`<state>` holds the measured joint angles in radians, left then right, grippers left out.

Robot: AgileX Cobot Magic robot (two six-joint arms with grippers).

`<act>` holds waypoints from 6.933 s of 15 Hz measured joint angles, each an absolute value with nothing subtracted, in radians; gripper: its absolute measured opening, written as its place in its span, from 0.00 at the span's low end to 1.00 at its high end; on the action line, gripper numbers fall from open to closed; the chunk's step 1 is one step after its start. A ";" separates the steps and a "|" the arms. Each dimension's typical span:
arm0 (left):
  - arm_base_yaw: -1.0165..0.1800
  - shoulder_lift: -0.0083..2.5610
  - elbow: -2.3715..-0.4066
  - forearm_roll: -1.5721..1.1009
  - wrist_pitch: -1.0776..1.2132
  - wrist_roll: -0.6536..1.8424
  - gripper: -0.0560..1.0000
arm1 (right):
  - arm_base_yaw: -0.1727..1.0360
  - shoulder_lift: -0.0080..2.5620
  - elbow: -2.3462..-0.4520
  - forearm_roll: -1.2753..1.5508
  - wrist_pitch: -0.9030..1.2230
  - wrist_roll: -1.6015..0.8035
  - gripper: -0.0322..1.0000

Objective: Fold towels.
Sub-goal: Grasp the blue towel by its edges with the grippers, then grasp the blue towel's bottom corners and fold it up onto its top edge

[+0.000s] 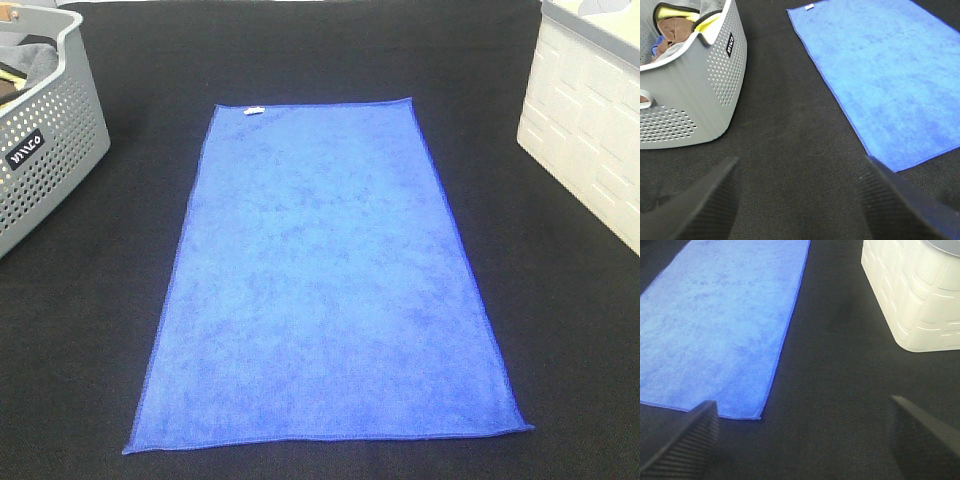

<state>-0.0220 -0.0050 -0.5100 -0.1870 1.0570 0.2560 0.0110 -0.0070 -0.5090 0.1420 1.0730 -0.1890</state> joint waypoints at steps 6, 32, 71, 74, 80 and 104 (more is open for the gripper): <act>-0.022 -0.005 -0.510 -0.186 1.057 0.256 0.66 | 0.011 -0.007 -0.509 0.142 1.073 -0.189 0.85; -0.022 0.350 -0.505 -0.419 0.732 0.023 0.66 | 0.011 0.491 -0.642 0.329 1.056 -0.140 0.85; -0.256 1.880 -0.615 -1.420 0.521 0.958 0.49 | 0.115 1.833 -0.612 1.028 0.579 -0.738 0.55; -0.256 1.891 -0.615 -1.409 0.486 0.964 0.16 | 0.116 1.842 -0.611 1.013 0.531 -0.710 0.19; -0.256 1.824 -0.607 -1.342 0.503 0.951 0.05 | 0.118 1.806 -0.607 0.970 0.521 -0.638 0.03; -0.256 1.642 -0.737 -1.011 0.514 0.667 0.05 | 0.119 1.614 -0.758 0.816 0.608 -0.553 0.03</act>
<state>-0.2560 1.6420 -0.7370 -1.0110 0.5140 0.6670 0.1190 1.6140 -0.7580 0.8160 0.6080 -0.5530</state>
